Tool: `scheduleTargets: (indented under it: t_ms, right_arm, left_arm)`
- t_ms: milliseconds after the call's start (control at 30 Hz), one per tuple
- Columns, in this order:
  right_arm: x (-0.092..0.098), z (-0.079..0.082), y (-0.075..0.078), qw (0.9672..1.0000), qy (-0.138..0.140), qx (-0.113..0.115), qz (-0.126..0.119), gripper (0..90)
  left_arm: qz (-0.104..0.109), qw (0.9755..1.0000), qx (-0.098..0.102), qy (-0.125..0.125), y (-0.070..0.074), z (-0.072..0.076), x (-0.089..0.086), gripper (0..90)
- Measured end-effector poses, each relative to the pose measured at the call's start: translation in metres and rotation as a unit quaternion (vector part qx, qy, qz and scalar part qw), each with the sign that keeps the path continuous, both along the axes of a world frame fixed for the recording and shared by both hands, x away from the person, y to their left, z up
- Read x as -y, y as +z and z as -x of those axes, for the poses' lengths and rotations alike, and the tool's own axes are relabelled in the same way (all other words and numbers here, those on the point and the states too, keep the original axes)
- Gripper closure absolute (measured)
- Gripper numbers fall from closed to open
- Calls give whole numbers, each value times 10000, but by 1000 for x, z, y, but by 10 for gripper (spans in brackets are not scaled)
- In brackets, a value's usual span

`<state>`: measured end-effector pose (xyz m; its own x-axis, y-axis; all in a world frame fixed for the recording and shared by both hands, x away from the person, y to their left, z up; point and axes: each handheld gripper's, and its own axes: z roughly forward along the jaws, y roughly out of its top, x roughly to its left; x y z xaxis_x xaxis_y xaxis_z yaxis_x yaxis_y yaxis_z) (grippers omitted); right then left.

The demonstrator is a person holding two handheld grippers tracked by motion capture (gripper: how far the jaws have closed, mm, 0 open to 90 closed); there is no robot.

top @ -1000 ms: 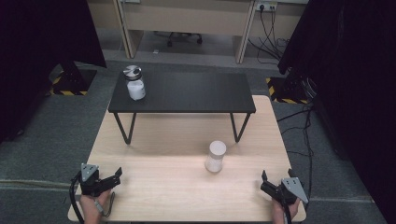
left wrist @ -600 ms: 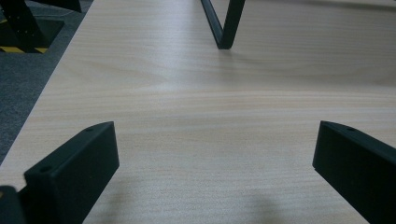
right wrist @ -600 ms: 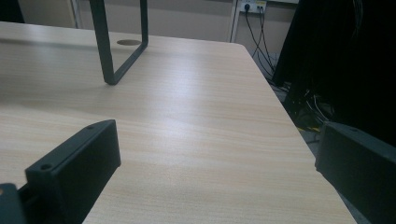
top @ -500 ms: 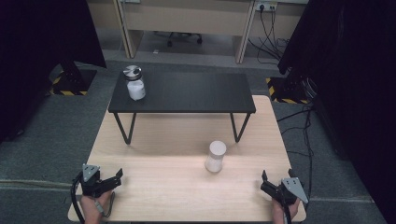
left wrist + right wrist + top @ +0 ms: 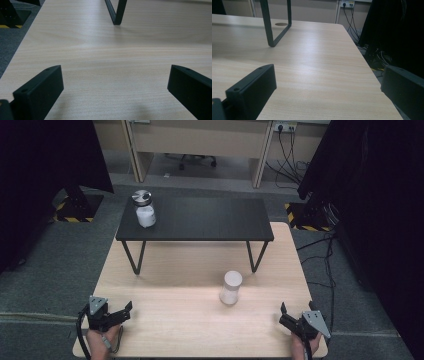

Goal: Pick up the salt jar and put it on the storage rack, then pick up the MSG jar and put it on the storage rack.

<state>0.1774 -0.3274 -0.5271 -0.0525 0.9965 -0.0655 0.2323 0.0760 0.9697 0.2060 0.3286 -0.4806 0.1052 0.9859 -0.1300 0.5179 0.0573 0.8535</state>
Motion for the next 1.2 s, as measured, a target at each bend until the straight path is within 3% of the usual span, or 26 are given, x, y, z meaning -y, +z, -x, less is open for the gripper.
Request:
scheduleTargets:
  t_ms: [433,633,700,867,933,1000,1100,1200]
  right_arm:
    - [2,0,1,10000,49,0,-61,2]
    - [9,-1,1,9991,207,92,-349,2]
    - [6,2,2,9994,226,158,-191,2]
    - [5,11,2,9978,600,258,-75,2]
    - [6,12,2,9958,837,334,-139,2]
    - [9,11,5,9920,1160,321,-394,2]
    - [3,9,11,9905,1309,318,-274,2]
    - [-1,6,16,9876,1493,348,-329,2]
  left_arm:
    - [-18,10000,-16,32,0,0,1,0]
    - [-22,10000,-26,3,0,1,0,0]
    - [-22,10000,-24,-13,0,1,-1,0]
    - [7,9999,30,-152,-1,1,-3,0]
    - [145,9998,48,-132,-2,2,-8,0]
    - [274,9996,57,-107,-3,3,-12,0]
    - [301,9995,87,-92,-3,4,-12,0]
    - [274,9995,91,-119,-3,4,-12,0]
